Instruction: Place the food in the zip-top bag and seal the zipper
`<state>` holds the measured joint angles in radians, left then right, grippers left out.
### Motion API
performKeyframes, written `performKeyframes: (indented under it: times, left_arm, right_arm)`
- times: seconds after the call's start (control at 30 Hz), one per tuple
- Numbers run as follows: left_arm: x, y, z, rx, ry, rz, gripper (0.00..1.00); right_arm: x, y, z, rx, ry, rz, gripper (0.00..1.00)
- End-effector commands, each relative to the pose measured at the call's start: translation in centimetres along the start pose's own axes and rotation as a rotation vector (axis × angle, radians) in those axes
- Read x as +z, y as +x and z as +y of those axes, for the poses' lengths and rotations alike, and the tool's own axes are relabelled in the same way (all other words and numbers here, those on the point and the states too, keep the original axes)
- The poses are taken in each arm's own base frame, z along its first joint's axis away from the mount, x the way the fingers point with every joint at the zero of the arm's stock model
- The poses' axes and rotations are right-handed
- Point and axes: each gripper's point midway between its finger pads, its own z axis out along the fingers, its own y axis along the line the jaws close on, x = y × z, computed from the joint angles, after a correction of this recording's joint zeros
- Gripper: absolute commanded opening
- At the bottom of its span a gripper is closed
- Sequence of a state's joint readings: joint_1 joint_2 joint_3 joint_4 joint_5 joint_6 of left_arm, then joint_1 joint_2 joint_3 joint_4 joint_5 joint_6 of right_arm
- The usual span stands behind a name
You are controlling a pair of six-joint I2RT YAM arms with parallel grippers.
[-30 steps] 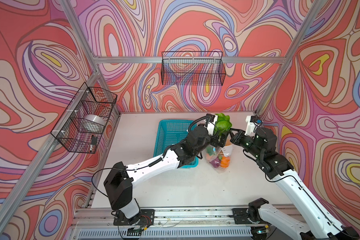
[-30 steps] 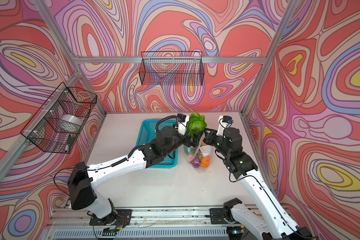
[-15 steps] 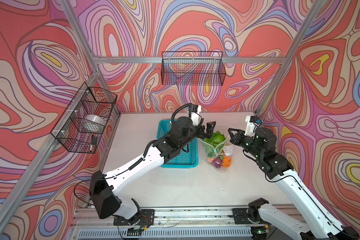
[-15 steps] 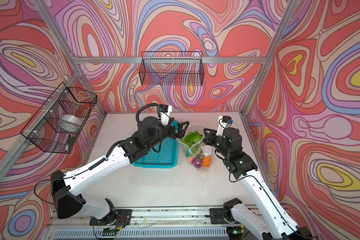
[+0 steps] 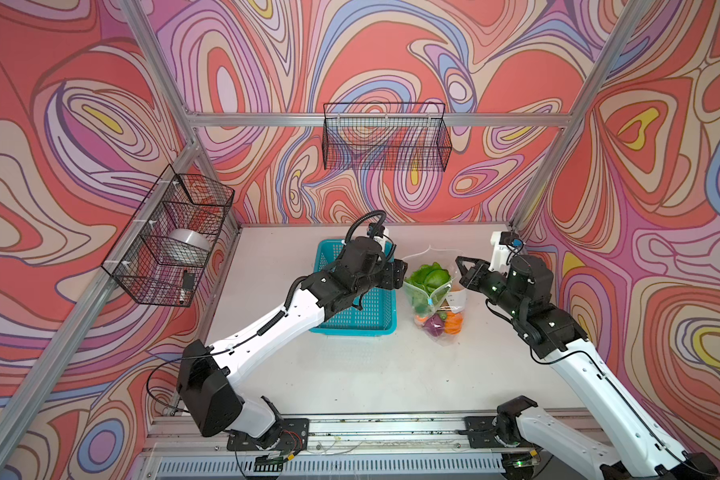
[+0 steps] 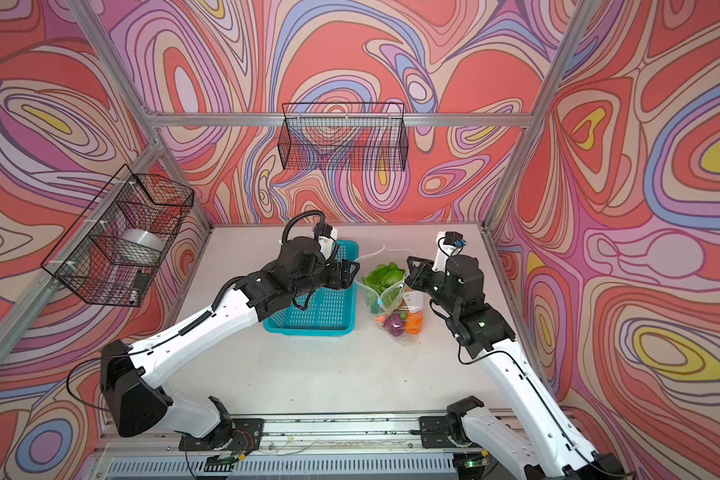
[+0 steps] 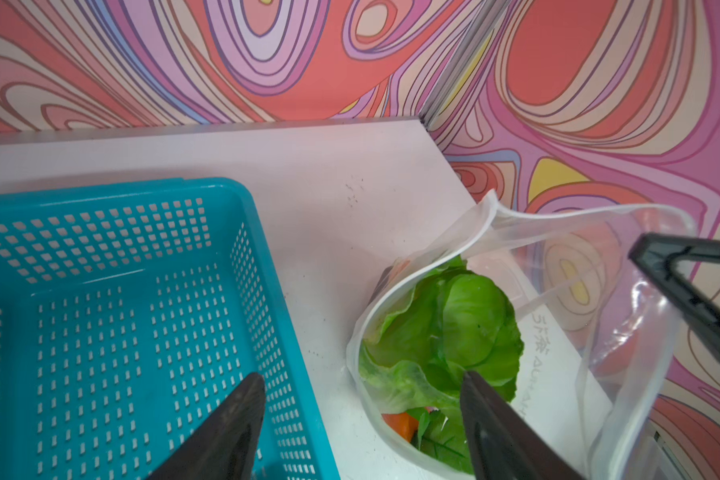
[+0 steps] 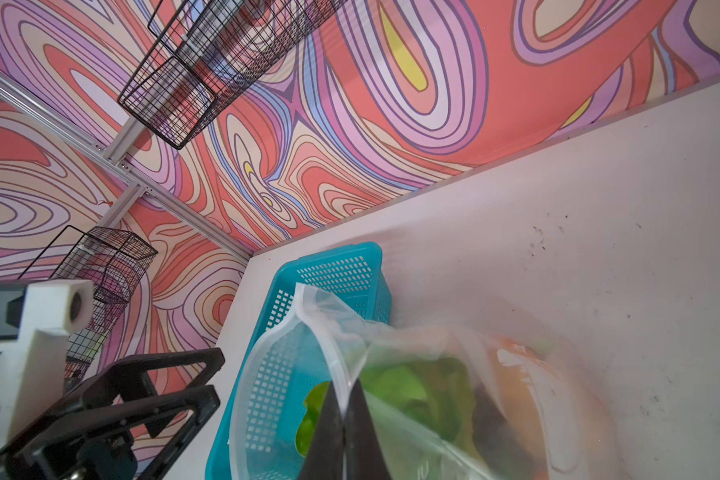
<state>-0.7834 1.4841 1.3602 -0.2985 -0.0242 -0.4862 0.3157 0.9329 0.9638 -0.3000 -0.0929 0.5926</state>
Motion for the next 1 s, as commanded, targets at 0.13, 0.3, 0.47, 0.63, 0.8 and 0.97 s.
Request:
performKeyframes:
  times: [0.13,0.3,0.47,0.63,0.8,0.97]
  left_arm:
    - [1.7,1.7,-0.2,-0.027,0.016,0.115,0.57]
    - [2.5,1.6,-0.4,-0.027,0.020,0.122,0.40]
    - [2.5,0.8,-0.9,-0.024,0.035,0.105,0.07]
    - [1.9,-0.5,-2.3,-0.032,0.091,0.086,0.00]
    - [0.2,-2.6,-4.8,-0.058,0.204,0.043,0.00]
    - [-1.8,-4.5,-7.2,-0.081,0.312,0.007,0.00]
  right_arm:
    - [-0.5,-0.7,0.7,-0.009,-0.027,-0.030,0.00]
    - [-0.8,-0.6,0.6,-0.007,-0.025,-0.032,0.00]
    - [-0.8,-0.4,0.4,-0.010,-0.018,-0.025,0.00]
    - [-0.7,-0.2,0.2,-0.019,-0.009,-0.024,0.00]
    - [-0.4,-0.4,0.0,-0.053,0.009,-0.026,0.00]
    - [-1.3,-2.7,2.0,-0.119,-0.027,-0.056,0.00]
